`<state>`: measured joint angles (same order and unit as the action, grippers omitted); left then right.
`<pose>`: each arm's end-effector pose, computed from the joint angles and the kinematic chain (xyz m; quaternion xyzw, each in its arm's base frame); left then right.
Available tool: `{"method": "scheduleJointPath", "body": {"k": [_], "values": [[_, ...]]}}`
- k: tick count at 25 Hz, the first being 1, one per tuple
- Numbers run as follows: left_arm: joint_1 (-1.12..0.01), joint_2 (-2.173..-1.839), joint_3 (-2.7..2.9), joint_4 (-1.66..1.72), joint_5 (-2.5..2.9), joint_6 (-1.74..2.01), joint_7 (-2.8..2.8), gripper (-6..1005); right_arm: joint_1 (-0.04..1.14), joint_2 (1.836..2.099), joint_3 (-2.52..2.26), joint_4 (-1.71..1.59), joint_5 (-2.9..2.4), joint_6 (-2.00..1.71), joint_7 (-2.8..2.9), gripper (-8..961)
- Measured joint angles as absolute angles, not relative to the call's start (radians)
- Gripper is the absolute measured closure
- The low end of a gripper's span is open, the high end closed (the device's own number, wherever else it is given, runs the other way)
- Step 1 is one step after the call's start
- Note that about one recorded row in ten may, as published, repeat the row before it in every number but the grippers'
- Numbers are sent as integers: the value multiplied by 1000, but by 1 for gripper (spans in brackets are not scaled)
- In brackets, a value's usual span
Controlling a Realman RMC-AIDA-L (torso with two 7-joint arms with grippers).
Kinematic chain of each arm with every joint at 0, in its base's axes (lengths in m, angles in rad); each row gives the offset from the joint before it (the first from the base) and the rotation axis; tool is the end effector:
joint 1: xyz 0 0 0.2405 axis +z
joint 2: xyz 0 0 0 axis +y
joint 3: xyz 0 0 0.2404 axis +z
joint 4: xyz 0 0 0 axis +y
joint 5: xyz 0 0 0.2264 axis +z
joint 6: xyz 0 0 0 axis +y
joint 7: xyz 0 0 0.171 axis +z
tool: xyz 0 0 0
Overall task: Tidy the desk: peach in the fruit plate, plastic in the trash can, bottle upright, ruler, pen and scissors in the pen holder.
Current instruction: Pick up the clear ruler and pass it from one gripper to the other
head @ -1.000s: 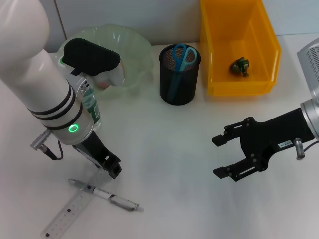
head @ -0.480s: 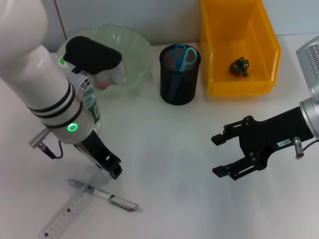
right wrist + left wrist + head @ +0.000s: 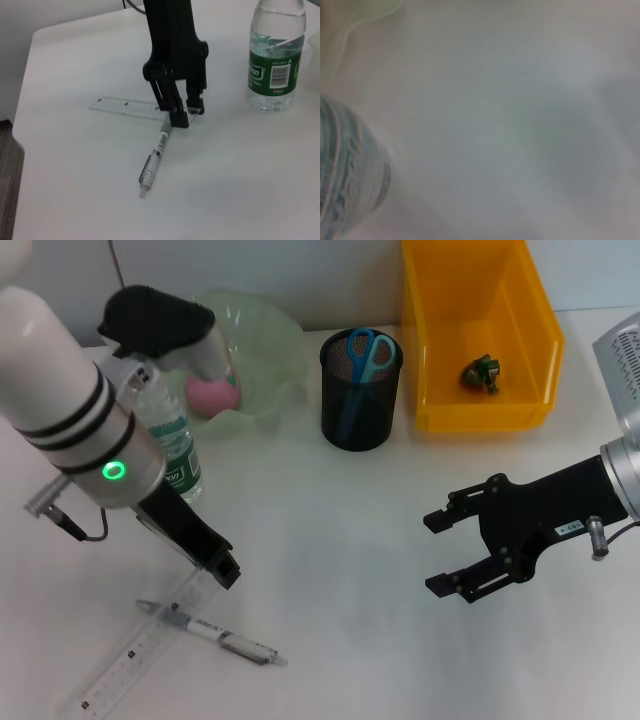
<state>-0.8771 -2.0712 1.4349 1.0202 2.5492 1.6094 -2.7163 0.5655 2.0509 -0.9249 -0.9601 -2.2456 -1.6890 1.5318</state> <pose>-0.1467 0.3720 -0.0575 -0.8928 -0.3712 0.2379 0.0924 0.2287 0.3420 -0.0015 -0.9922 0.1127 0.0413 0.0345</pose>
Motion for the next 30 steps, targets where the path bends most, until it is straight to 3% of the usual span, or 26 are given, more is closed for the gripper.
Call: {"method": "scheduleJointPath", "body": {"k": [24, 30], "values": [[-846, -2061, 863, 1104, 2165, 1784, -2411, 615, 521, 2041, -750, -999, -2239, -1743, 1598, 155], [-835, -2062, 819, 1094, 2091, 1763, -2354, 615, 529, 2027, -718, -1003, -2238, -1761, 1631, 155]]}}
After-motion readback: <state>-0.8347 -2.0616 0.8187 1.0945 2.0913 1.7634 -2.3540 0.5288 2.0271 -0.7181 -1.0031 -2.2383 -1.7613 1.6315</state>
